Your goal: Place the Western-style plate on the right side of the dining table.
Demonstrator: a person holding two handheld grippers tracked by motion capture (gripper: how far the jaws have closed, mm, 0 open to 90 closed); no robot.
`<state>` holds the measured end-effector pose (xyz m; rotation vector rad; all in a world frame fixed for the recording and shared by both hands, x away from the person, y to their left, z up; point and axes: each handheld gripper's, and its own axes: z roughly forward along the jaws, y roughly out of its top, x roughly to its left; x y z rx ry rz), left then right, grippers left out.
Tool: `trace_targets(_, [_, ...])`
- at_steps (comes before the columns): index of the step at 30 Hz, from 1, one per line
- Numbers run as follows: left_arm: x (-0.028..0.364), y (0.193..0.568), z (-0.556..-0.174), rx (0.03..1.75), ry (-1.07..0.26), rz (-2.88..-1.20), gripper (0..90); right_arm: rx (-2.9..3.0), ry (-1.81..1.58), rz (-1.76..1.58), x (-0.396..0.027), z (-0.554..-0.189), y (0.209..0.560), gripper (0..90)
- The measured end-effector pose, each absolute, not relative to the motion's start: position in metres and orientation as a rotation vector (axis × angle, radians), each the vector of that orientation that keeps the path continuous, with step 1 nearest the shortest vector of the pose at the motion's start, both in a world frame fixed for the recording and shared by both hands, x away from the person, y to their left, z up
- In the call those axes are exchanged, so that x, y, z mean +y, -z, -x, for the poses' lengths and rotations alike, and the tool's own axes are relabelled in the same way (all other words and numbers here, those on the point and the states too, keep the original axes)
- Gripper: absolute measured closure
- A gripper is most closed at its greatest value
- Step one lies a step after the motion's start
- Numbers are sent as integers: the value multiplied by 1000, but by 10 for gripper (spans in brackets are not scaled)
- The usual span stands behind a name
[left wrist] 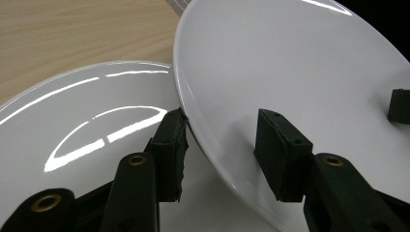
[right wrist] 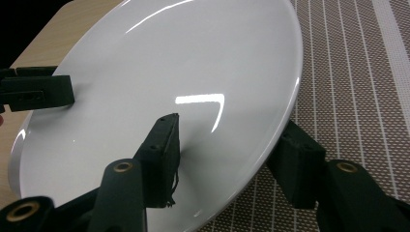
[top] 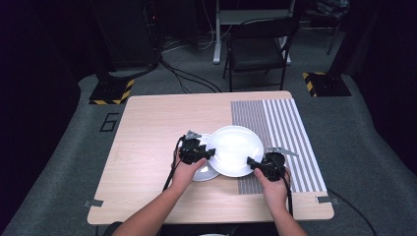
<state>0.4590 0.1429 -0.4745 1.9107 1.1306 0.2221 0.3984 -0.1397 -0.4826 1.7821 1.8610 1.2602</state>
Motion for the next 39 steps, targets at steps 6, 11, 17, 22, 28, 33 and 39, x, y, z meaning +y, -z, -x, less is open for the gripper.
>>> trace_targets(6, [136, 474, -460, 1116, -214, -1908, 547, 1836, -1254, -1786, -145, -394, 482, 470])
trace_targets(11, [129, 474, -461, 1093, -200, -1927, 545, 1814, -1253, -1800, -150, -390, 481, 470])
trace_targets(17, [120, 473, -463, 1065, -188, -1945, 546, 1781, -1238, -1816, -158, -385, 480, 469])
trace_targets(22, [111, 474, -464, 1044, -173, -1949, 545, 1757, -1230, -1830, -165, -380, 480, 468])
trace_targets(28, [101, 472, -464, 1016, -161, -1960, 547, 1724, -1228, -1849, -173, -373, 480, 467])
trace_targets(33, [92, 473, -464, 990, -144, -1970, 547, 1698, -1216, -1865, -180, -367, 480, 466])
trace_targets(39, [84, 473, -464, 969, -129, -1977, 547, 1671, -1202, -1881, -187, -362, 481, 465])
